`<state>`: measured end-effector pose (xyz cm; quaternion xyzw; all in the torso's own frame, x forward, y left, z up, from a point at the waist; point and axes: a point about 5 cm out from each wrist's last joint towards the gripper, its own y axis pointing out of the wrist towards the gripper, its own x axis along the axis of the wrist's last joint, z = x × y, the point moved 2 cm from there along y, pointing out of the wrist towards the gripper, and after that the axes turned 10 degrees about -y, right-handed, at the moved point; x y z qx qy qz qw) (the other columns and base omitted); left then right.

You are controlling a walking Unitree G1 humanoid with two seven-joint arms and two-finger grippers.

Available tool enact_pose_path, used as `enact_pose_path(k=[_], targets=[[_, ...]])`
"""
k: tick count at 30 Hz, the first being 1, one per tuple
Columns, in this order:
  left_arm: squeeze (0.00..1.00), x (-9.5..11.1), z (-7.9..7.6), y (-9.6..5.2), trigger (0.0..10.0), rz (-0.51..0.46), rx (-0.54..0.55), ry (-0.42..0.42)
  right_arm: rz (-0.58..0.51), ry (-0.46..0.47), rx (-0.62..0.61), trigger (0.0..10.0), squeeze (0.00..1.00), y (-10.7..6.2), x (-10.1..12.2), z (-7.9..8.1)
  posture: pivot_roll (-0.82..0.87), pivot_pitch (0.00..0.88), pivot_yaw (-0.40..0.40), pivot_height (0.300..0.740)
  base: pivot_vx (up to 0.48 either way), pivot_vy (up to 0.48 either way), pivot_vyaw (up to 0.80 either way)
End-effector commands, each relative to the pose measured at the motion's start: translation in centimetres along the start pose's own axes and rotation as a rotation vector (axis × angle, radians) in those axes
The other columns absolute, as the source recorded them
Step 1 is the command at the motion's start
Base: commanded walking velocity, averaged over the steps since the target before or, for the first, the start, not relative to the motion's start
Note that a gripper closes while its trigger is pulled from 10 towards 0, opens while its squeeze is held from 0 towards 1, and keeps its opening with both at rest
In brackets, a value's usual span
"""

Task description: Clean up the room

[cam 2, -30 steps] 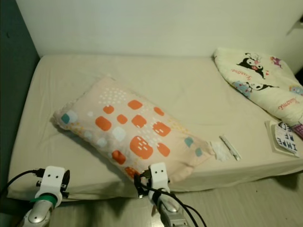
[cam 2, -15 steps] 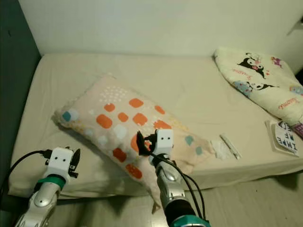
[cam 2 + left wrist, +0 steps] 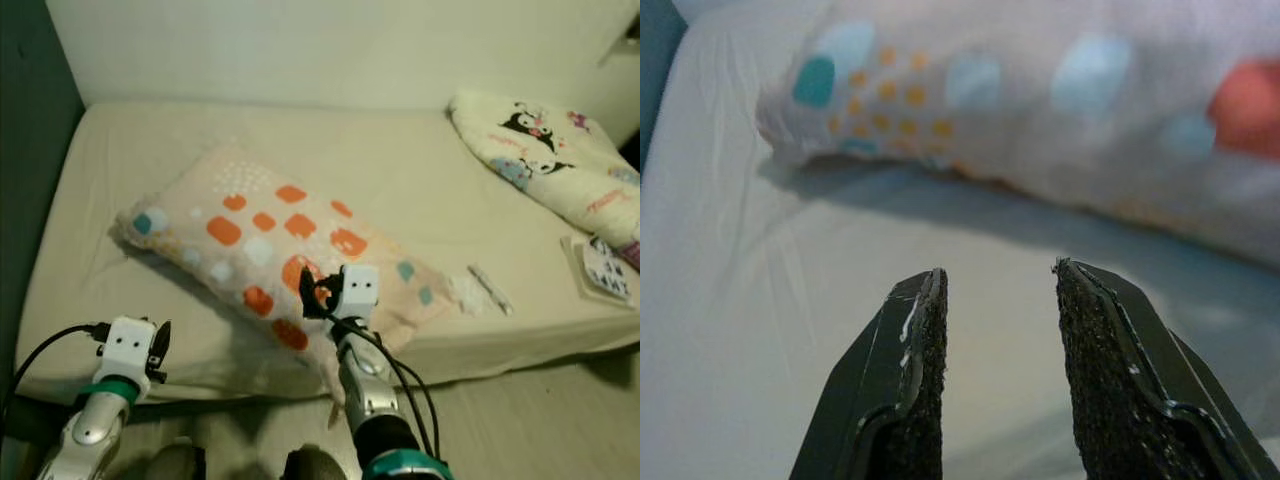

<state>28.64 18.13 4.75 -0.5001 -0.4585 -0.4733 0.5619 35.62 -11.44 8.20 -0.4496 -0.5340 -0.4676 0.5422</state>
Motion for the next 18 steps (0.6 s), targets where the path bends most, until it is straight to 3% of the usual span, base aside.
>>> enact_pose_path(k=[1,9,11,12,14,17,18], targets=[[0.00,-0.4,-0.2,-0.4,10.0,0.026,-0.003,-0.017,-0.046,0.017,-0.027,10.0,0.00,0.2,1.0,-0.8,0.14,0.089,-0.050,0.608,0.000,0.000,0.00],[0.00,0.4,-0.5,-0.5,10.0,-0.001,-0.008,-0.017,-0.208,0.000,-0.103,10.0,0.00,1.3,5.4,-3.1,0.14,0.104,-0.060,0.598,0.000,0.000,0.00],[0.00,1.6,-0.2,0.1,10.0,-0.037,-0.020,-0.004,-0.275,-0.016,-0.176,10.0,0.00,1.8,7.9,-5.5,0.15,0.114,-0.066,0.598,0.000,0.000,0.00],[0.00,1.6,-0.2,0.1,10.0,-0.037,-0.020,-0.004,-0.275,-0.016,-0.176,10.0,0.00,1.8,7.9,-5.5,0.15,0.114,-0.066,0.598,0.000,0.000,0.00],[0.00,2.9,0.2,0.8,10.0,-0.060,-0.059,0.007,-0.301,-0.068,-0.278,10.0,0.00,1.8,9.5,-8.6,0.15,0.121,-0.067,0.598,0.000,0.000,0.00],[0.00,3.3,0.2,1.0,10.0,-0.062,-0.073,0.008,-0.296,-0.101,-0.315,10.0,0.00,1.6,9.7,-9.6,0.15,0.121,-0.067,0.598,0.000,0.000,0.00],[0.00,3.6,0.3,1.1,10.0,-0.065,-0.085,0.011,-0.279,-0.144,-0.359,10.0,0.00,1.3,9.7,-10.7,0.15,0.121,-0.067,0.598,0.000,0.000,0.00]])
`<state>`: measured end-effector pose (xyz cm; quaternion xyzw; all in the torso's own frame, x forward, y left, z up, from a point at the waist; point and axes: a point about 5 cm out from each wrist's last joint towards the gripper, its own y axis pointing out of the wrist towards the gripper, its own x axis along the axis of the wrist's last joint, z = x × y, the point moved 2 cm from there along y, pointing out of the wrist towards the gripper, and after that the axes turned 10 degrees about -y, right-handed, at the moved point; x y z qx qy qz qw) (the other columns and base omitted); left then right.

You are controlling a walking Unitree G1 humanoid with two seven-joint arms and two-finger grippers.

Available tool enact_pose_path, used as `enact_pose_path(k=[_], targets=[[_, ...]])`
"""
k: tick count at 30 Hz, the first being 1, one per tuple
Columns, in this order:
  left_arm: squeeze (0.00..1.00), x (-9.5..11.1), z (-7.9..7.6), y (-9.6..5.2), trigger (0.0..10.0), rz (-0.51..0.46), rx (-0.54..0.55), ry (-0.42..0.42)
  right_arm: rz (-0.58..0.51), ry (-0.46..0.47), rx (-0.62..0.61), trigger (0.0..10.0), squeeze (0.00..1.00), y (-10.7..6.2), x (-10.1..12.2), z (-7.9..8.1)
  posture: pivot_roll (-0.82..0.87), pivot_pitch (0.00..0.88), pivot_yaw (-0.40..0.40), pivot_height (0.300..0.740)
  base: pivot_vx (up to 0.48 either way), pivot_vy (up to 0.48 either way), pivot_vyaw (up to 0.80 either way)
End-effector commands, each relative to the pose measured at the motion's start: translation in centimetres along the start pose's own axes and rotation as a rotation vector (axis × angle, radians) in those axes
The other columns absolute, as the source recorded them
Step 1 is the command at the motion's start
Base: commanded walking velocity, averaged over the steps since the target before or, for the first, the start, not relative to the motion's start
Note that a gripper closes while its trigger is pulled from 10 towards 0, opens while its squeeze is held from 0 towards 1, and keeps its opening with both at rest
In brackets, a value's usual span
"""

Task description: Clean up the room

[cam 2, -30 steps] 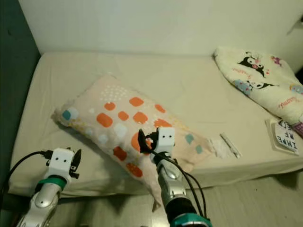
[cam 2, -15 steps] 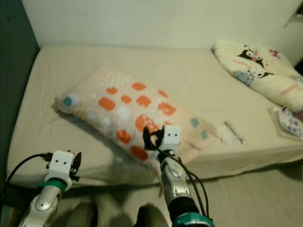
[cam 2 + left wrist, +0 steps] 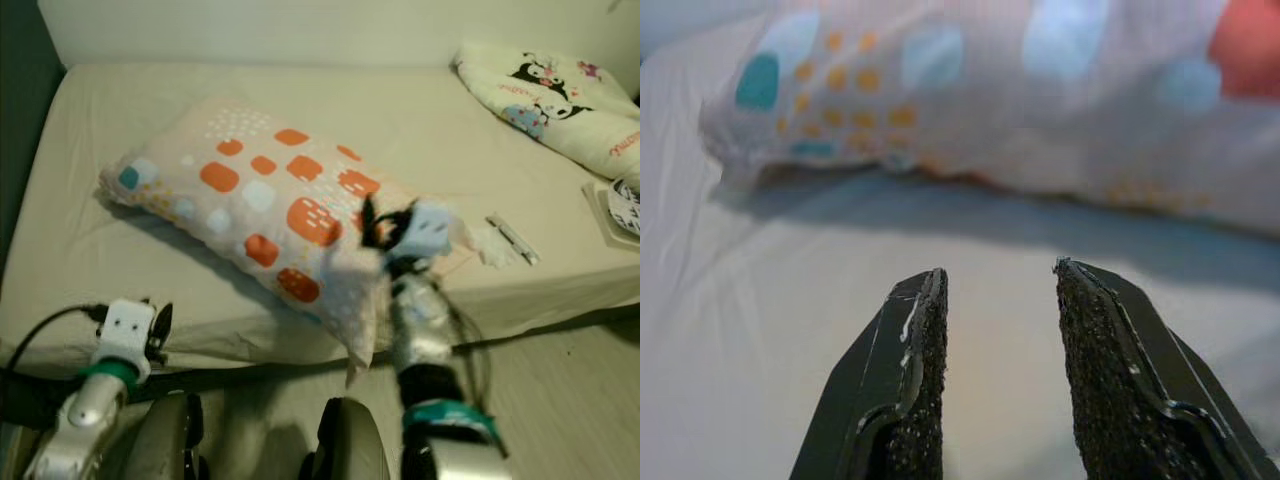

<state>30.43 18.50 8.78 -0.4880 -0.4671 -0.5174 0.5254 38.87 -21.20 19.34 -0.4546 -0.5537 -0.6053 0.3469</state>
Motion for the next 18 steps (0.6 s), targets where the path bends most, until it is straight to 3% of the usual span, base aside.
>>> enact_pose_path(k=[1,2,3,4,7,8,11,13,14,16,18], targets=[[0.00,-0.2,-0.2,-0.2,10.0,0.033,-0.037,-0.001,0.086,-0.105,-0.107,10.0,0.00,-1.0,-1.9,-2.7,0.14,0.127,-0.067,0.598,0.000,0.000,0.00],[0.00,0.0,0.0,-0.2,10.0,0.029,-0.040,0.002,0.111,-0.175,-0.177,10.0,0.00,-1.4,-2.3,-4.7,0.14,0.127,-0.067,0.598,0.000,0.000,0.00],[0.00,0.0,0.0,-0.2,10.0,0.029,-0.040,0.002,0.111,-0.175,-0.177,10.0,0.00,-1.4,-2.3,-4.7,0.14,0.127,-0.067,0.598,0.000,0.000,0.00],[0.00,0.0,0.1,-0.3,10.0,0.030,-0.043,0.006,0.158,-0.240,-0.240,10.0,0.00,-2.1,-2.9,-6.9,0.14,0.133,-0.065,0.598,0.000,0.000,0.00],[0.00,0.0,0.2,-0.4,10.0,0.033,-0.044,0.009,0.196,-0.284,-0.270,10.0,0.00,-2.6,-3.4,-8.2,0.14,0.133,-0.065,0.598,0.000,0.000,0.00],[0.00,-0.4,0.2,-0.9,10.0,0.047,-0.056,0.022,0.348,-0.522,-0.148,10.0,0.00,-4.2,-5.8,-9.2,0.14,0.137,-0.065,0.598,0.000,0.000,0.00],[0.00,-0.4,0.2,-0.9,10.0,0.047,-0.056,0.022,0.348,-0.522,-0.148,10.0,0.00,-4.2,-5.8,-9.2,0.14,0.137,-0.065,0.598,0.000,0.000,0.00],[0.00,-0.6,0.2,-1.1,10.0,0.055,-0.065,0.028,0.479,-0.714,0.064,10.0,0.00,-6.3,-8.4,-8.9,0.13,0.139,-0.066,0.598,0.000,0.000,0.00],[0.00,-0.6,0.2,-1.1,10.0,0.055,-0.065,0.028,0.479,-0.714,0.064,10.0,0.00,-6.3,-8.4,-8.9,0.13,0.139,-0.066,0.598,0.000,0.000,0.00],[0.00,-0.6,0.4,-1.1,10.0,0.058,-0.070,0.029,0.562,-0.773,0.307,10.0,0.00,-8.4,-10.6,-7.4,0.12,0.136,-0.064,0.598,0.000,0.000,0.00],[0.00,-0.6,0.4,-1.1,10.0,0.058,-0.070,0.029,0.562,-0.773,0.307,10.0,0.00,-8.4,-10.6,-7.4,0.12,0.136,-0.064,0.598,0.000,0.000,0.00]])
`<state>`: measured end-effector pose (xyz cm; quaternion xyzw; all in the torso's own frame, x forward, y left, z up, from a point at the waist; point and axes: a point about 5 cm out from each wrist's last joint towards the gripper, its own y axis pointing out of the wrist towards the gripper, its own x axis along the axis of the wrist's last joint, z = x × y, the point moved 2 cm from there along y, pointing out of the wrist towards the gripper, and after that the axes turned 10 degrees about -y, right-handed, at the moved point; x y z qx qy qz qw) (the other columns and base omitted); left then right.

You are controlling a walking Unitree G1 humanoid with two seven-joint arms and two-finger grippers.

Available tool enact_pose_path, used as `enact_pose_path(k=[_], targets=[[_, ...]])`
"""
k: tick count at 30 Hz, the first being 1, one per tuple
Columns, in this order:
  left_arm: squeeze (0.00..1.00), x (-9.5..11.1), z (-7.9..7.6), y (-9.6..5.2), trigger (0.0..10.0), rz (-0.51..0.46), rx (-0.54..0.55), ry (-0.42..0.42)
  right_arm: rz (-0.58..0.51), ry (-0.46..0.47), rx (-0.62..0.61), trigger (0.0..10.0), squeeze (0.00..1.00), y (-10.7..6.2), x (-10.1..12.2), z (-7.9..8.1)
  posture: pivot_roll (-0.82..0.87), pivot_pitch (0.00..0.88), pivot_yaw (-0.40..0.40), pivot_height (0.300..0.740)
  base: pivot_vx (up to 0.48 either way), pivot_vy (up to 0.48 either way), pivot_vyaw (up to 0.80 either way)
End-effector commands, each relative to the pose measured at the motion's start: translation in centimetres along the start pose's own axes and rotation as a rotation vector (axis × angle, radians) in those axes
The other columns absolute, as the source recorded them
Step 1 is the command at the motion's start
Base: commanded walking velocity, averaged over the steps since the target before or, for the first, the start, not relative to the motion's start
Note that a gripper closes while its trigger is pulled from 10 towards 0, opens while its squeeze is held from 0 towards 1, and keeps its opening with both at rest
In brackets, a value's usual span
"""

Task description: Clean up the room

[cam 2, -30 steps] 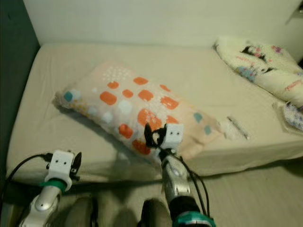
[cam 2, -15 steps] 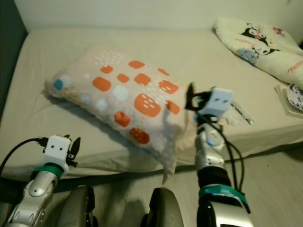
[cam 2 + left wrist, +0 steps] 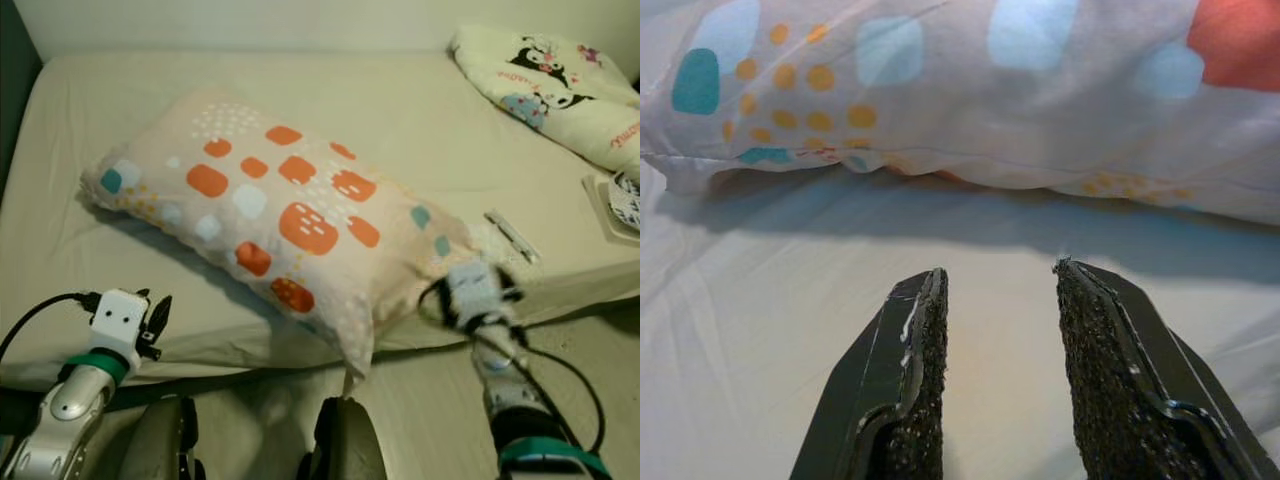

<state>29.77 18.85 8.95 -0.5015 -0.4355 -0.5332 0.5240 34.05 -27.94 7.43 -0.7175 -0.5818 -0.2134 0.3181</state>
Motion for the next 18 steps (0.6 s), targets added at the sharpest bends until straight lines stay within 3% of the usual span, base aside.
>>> enact_pose_path(k=[1,2,4,5,6,7,8,12,13,14,15,17,18], targets=[[0.00,-0.6,0.0,-0.3,10.0,0.033,-0.011,-0.007,0.013,-0.047,0.105,10.0,0.00,-0.4,-0.7,1.6,0.12,0.136,-0.064,0.598,0.000,0.000,0.00],[0.00,-0.6,0.0,-0.3,10.0,0.033,-0.011,-0.007,0.013,-0.047,0.105,10.0,0.00,-0.4,-0.7,1.6,0.12,0.136,-0.064,0.598,0.000,0.000,0.00],[0.00,-0.4,0.2,-0.2,10.0,0.030,-0.010,-0.033,-0.036,-0.054,0.178,10.0,0.00,-0.1,0.8,4.1,0.12,0.135,-0.059,0.598,0.000,0.000,0.00],[0.00,-0.4,0.2,-0.2,10.0,0.030,-0.010,-0.033,-0.036,-0.054,0.178,10.0,0.00,-0.1,0.8,4.1,0.12,0.135,-0.059,0.598,0.000,0.000,0.00],[0.00,-0.2,0.5,-0.3,10.0,0.029,-0.003,-0.053,-0.065,-0.059,0.212,10.0,0.00,0.1,2.0,5.6,0.12,0.135,-0.059,0.598,0.000,0.000,0.00],[0.00,-0.2,0.5,-0.3,10.0,0.029,-0.003,-0.053,-0.065,-0.059,0.212,10.0,0.00,0.1,2.0,5.6,0.12,0.135,-0.059,0.598,0.000,0.000,0.00],[0.00,0.2,1.2,-0.6,10.0,0.019,0.029,-0.112,-0.138,-0.068,0.300,10.0,0.00,0.2,5.0,9.3,0.14,0.145,-0.064,0.598,0.000,0.000,0.00],[0.00,0.6,1.6,-0.8,10.0,0.010,0.049,-0.146,-0.177,-0.079,0.345,10.0,0.00,0.1,6.6,11.0,0.14,0.145,-0.064,0.598,0.000,0.000,0.00],[0.00,1.6,1.9,-0.9,10.0,-0.018,0.064,-0.182,-0.217,-0.071,0.390,10.0,0.00,-0.2,8.2,12.7,0.15,0.150,-0.067,0.598,0.000,0.000,0.00],[0.00,3.6,2.4,-1.1,10.0,-0.076,0.082,-0.226,-0.302,-0.039,0.475,10.0,0.00,-0.9,11.5,15.5,0.16,0.154,-0.071,0.598,0.000,0.000,0.00],[0.00,3.6,2.4,-1.1,10.0,-0.076,0.082,-0.226,-0.302,-0.039,0.475,10.0,0.00,-0.9,11.5,15.5,0.16,0.154,-0.071,0.598,0.000,0.000,0.00],[0.00,5.5,3.1,-1.3,10.0,-0.135,0.098,-0.231,-0.408,0.033,0.548,10.0,0.00,-2.0,15.4,17.8,0.16,0.154,-0.071,0.598,0.000,0.000,0.00],[0.00,5.5,3.1,-1.3,10.0,-0.135,0.098,-0.231,-0.408,0.033,0.548,10.0,0.00,-2.0,15.4,17.8,0.16,0.154,-0.071,0.598,0.000,0.000,0.00]])
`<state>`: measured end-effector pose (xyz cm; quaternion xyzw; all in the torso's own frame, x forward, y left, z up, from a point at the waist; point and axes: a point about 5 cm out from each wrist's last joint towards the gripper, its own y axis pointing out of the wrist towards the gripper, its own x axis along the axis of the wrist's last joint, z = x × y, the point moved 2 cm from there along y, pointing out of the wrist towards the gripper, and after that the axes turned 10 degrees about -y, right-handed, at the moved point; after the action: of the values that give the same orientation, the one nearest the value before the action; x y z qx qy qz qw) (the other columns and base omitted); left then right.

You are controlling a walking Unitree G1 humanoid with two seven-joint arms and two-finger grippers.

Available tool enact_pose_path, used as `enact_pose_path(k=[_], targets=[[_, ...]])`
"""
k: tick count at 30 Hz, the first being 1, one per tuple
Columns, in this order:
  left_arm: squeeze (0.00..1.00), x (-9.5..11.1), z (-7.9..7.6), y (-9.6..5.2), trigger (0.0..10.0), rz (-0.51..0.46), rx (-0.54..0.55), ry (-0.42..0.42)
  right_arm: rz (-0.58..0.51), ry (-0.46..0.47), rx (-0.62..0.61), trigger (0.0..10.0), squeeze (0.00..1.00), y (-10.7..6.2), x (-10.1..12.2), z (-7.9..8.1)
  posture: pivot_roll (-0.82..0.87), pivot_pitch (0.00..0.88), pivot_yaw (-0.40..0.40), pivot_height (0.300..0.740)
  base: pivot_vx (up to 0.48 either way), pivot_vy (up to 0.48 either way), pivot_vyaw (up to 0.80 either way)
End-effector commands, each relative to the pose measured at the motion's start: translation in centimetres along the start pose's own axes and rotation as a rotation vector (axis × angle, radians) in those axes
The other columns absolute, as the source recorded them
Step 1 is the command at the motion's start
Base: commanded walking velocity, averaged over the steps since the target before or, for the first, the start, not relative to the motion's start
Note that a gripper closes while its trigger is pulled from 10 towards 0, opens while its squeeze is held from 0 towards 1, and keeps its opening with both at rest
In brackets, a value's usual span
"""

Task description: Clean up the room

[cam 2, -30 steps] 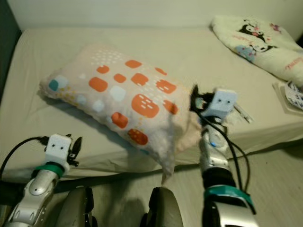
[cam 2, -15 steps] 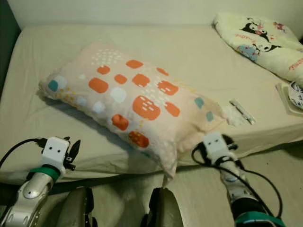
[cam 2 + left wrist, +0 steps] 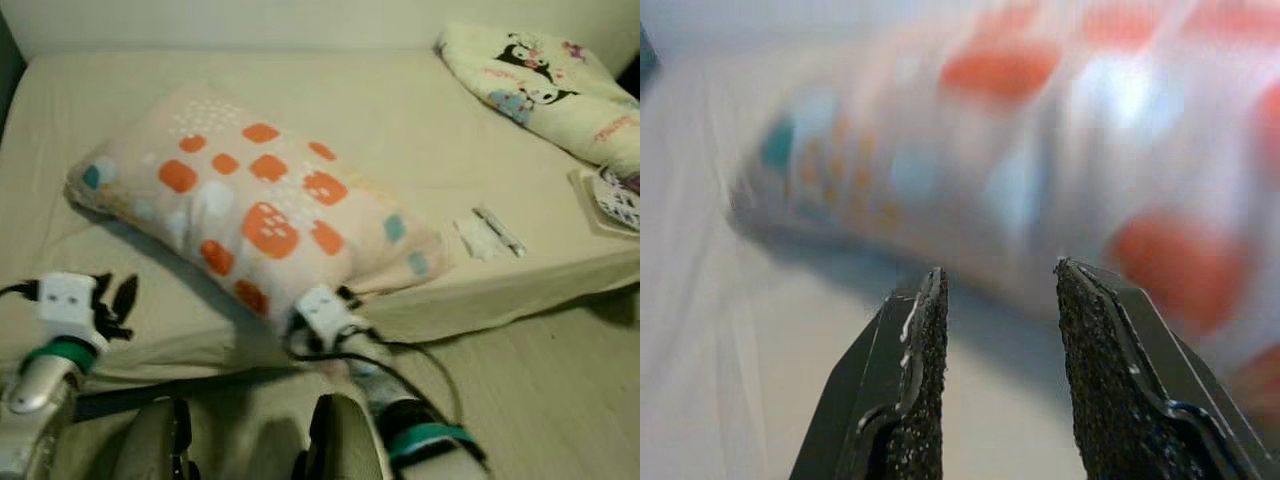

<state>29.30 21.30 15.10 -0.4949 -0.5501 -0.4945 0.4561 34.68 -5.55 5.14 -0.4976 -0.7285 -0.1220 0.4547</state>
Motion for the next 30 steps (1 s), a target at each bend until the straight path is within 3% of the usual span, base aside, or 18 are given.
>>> enact_pose_path(k=[1,2,3,4,9,10,11,12,14,17,19,20,21,22,23,24,27,30], targets=[[0.00,1.0,0.2,-0.1,10.0,-0.018,0.008,-0.005,-0.132,0.047,0.075,10.0,0.00,1.0,3.6,1.7,0.18,0.156,-0.076,0.598,0.000,0.000,0.00],[0.00,2.0,0.3,0.0,10.0,-0.049,0.006,0.009,-0.201,0.097,0.111,10.0,0.00,1.4,5.7,2.6,0.18,0.156,-0.076,0.598,0.000,0.000,0.00],[0.00,2.0,0.3,0.0,10.0,-0.049,0.006,0.009,-0.201,0.097,0.111,10.0,0.00,1.4,5.7,2.6,0.18,0.156,-0.076,0.598,0.000,0.000,0.00],[0.00,4.8,0.4,0.4,10.0,-0.137,0.005,0.079,-0.352,0.207,0.205,10.0,0.00,1.8,10.2,4.3,0.19,0.155,-0.083,0.598,0.000,0.000,0.00],[0.00,7.4,0.4,0.7,10.0,-0.224,0.013,0.152,-0.465,0.292,0.270,10.0,0.00,1.7,13.5,5.1,0.19,0.155,-0.085,0.598,0.000,0.000,0.00],[0.00,9.2,0.5,0.9,10.0,-0.285,0.027,0.188,-0.534,0.379,0.294,10.0,0.00,1.6,15.8,5.0,0.19,0.155,-0.085,0.598,0.000,0.000,0.00],[0.00,9.2,0.5,0.9,10.0,-0.285,0.027,0.188,-0.534,0.379,0.294,10.0,0.00,1.6,15.8,5.0,0.19,0.155,-0.085,0.598,0.000,0.000,0.00],[0.00,10.9,0.4,1.0,10.0,-0.343,0.041,0.221,-0.595,0.476,0.304,10.0,0.00,1.4,17.9,4.5,0.19,0.154,-0.084,0.598,0.000,0.000,0.00],[0.00,12.1,0.2,1.0,10.0,-0.382,0.043,0.246,-0.625,0.557,0.325,10.0,0.00,1.3,19.1,4.3,0.19,0.154,-0.084,0.598,0.000,0.000,0.00],[0.00,12.5,-0.4,0.9,10.0,-0.391,0.022,0.260,-0.616,0.604,0.364,10.0,0.00,1.3,18.9,4.5,0.19,0.155,-0.088,0.598,0.000,0.000,0.00],[0.00,10.2,-2.3,0.6,10.0,-0.281,-0.088,0.240,-0.535,0.588,0.578,10.0,0.00,0.4,15.2,6.6,0.19,0.158,-0.091,0.598,0.000,0.000,0.00],[0.00,10.2,-2.3,0.6,10.0,-0.281,-0.088,0.240,-0.535,0.588,0.578,10.0,0.00,0.4,15.2,6.6,0.19,0.158,-0.091,0.598,0.000,0.000,0.00],[0.00,8.5,-3.4,0.3,10.0,-0.207,-0.150,0.216,-0.493,0.563,0.706,10.0,0.00,-0.9,12.4,7.2,0.19,0.161,-0.092,0.598,0.000,0.000,0.00],[0.00,8.5,-3.4,0.3,10.0,-0.207,-0.150,0.216,-0.493,0.563,0.706,10.0,0.00,-0.9,12.4,7.2,0.19,0.161,-0.092,0.598,0.000,0.000,0.00],[0.00,7.1,-4.2,0.0,10.0,-0.151,-0.198,0.190,-0.464,0.541,0.809,10.0,0.00,-2.4,10.2,7.5,0.18,0.161,-0.093,0.598,0.000,0.000,0.00],[0.00,6.1,-5.0,-0.2,10.0,-0.111,-0.241,0.167,-0.417,0.505,0.892,10.0,0.00,-4.2,7.4,7.2,0.17,0.162,-0.093,0.598,0.000,0.000,0.00],[0.00,5.4,-5.6,-0.4,10.0,-0.085,-0.264,0.148,-0.373,0.481,0.954,10.0,0.00,-5.9,5.2,6.9,0.17,0.162,-0.093,0.598,0.000,0.000,0.00],[0.00,4.4,-6.9,-0.2,10.0,-0.049,-0.299,0.110,-0.186,0.405,1.006,10.0,0.00,-10.2,-1.2,4.5,0.14,0.160,-0.093,0.598,0.000,0.000,0.00]])
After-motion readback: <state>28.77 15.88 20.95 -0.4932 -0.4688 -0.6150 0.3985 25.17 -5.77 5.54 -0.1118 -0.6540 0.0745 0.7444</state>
